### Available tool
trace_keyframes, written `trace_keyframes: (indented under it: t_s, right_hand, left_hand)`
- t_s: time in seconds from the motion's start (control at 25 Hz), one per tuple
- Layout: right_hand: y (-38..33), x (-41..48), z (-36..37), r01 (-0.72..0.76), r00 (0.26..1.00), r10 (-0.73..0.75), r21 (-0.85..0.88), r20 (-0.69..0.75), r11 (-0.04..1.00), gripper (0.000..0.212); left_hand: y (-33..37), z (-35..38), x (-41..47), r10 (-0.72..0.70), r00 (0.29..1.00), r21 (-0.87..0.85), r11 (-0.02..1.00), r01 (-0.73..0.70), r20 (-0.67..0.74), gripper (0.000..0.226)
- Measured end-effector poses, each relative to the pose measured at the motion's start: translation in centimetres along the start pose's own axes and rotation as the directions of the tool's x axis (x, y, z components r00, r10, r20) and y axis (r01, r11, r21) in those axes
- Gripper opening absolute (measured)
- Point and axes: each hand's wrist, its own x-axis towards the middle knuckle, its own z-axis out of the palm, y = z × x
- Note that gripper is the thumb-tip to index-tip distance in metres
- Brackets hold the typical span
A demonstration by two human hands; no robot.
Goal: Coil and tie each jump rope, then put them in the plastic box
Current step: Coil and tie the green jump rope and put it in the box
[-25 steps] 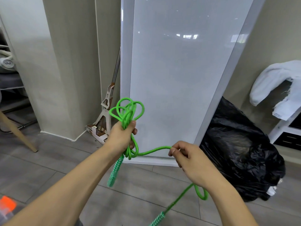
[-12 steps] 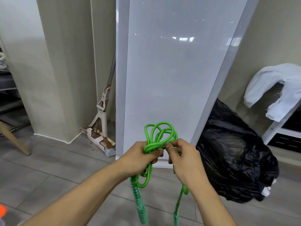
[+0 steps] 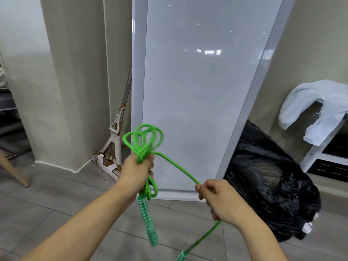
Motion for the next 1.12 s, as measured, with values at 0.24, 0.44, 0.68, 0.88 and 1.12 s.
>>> trace_keyframes:
  t_s: [0.24,0.44,0.68,0.88,1.12]
  right_hand:
    - [1.1,0.3,-1.1,-0.005,1.000,0.004,0.038,0.011,0.999,0.031]
    - [1.8,0.8,-1.4,0.004,0.950,-0.025,-0.066,-0.313,0.998,0.028]
    - [-1.6,0.8,1.9,0.222,0.917,-0.154,0.151,-0.367,0.963,0.020]
    - [-2.7,0.2,4.5,0.262,0.948,-0.238,0.090,-0.211,0.961,0.017]
    - [-3.6,-0.1,5.2,0.256,0.956,-0.272,-0.140,-0.108,0.956,0.012]
  left_hand:
    - [-0.4,-1.7,1.9,-0.039,0.970,-0.107,0.994,0.014,-0.238,0.022]
    - [-0.9,-1.3,1.6,-0.010,0.974,-0.065,0.998,-0.005,-0.227,0.013]
    - [-0.7,1.3,-1.1,-0.190,0.980,-0.150,0.969,0.198,0.067,0.003]
    - [-0.8,3.1,-2.7,-0.290,0.916,-0.216,0.910,0.354,0.277,0.014]
    - [0.0,2.4,-2.2,-0.263,0.950,-0.132,0.949,0.286,0.169,0.010]
